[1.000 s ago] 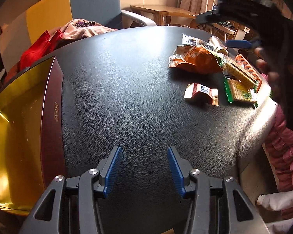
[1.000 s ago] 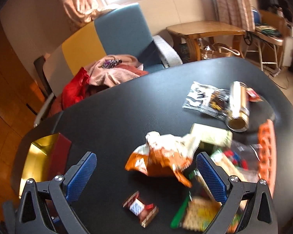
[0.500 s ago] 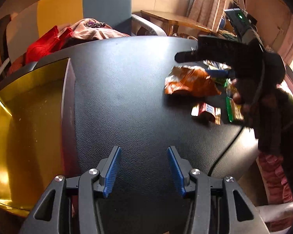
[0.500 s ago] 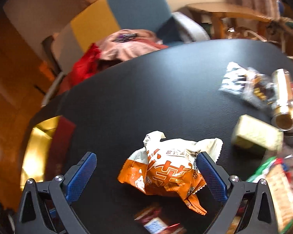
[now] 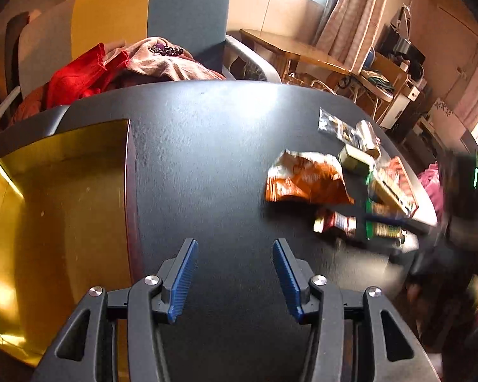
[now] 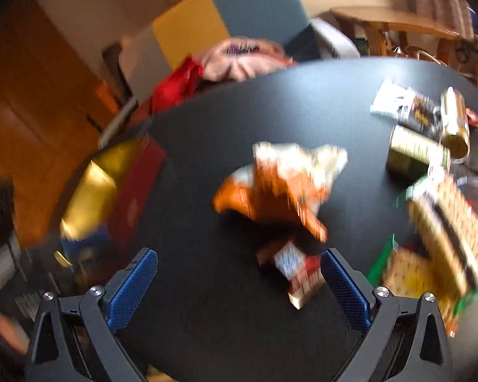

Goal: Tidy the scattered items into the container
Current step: 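Grasp the orange-and-white chip bag with the left gripper while the right tool approaches the chocolate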

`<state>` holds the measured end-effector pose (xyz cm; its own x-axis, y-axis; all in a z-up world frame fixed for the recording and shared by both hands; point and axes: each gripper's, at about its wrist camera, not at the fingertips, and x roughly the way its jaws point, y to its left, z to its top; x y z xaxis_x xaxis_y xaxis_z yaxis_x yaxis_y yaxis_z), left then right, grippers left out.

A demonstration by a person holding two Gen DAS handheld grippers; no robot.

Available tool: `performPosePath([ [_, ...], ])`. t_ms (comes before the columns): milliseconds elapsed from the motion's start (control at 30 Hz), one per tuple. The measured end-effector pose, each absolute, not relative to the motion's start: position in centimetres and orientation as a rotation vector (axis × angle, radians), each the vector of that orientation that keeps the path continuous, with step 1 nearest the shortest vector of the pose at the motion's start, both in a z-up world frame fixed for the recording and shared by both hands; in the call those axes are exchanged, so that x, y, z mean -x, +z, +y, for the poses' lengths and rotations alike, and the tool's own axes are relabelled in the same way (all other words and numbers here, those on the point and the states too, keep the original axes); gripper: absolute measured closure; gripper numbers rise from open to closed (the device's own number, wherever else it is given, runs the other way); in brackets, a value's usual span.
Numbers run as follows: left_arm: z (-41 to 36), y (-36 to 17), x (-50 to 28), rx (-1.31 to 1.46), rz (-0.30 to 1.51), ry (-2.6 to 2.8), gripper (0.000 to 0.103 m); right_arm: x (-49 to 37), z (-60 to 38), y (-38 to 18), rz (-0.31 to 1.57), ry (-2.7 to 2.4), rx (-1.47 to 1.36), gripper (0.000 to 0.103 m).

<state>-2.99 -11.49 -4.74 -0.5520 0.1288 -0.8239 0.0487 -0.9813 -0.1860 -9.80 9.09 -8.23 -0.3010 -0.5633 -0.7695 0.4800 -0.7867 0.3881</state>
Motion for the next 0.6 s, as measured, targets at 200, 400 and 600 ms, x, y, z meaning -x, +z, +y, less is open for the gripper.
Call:
performPosePath([
  [200, -10.4, -3.1, 6.7, 1.448, -0.33, 2.645, 0.053, 11.3, 8.2, -10.2, -0.109, -2.12, -1.321, 0.0],
  [400, -5.9, -1.6, 10.4, 1.349, -0.131, 2.591, 0.049, 11.1, 7.7, -11.0, -0.102, -2.04, -1.327, 0.0],
  [600, -0.9, -3.2, 13.5, 1.273, 0.207, 2.412, 0.044, 8.3, 9.7, -10.8, -0.122, -2.044, -1.309, 0.0],
])
